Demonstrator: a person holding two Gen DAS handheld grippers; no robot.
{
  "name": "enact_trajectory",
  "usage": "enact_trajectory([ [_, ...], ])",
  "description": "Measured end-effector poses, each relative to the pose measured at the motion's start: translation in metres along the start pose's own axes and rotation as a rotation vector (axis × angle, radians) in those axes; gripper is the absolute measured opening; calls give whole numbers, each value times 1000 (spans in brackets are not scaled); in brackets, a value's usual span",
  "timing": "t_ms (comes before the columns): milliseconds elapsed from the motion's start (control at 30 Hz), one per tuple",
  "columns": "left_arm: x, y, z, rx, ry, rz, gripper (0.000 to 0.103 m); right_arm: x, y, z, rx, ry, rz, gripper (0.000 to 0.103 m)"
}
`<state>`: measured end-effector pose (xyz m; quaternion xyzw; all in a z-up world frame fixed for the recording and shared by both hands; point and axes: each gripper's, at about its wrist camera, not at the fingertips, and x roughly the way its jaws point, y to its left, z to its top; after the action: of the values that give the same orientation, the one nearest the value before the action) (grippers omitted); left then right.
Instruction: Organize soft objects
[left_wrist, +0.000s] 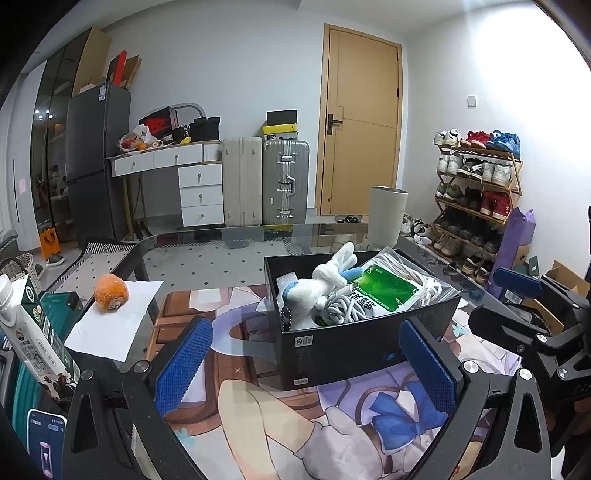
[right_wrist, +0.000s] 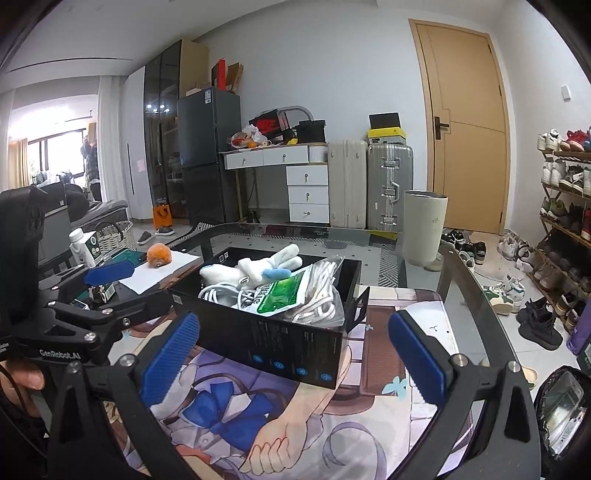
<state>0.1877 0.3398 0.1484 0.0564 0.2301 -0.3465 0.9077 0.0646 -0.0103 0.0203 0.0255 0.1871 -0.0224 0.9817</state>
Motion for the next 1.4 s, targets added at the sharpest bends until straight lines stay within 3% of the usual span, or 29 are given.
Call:
enact_trajectory([
  [1400,-2,2,-1,-3,-12,-2,102,2,0,1,-2,3,5,103],
])
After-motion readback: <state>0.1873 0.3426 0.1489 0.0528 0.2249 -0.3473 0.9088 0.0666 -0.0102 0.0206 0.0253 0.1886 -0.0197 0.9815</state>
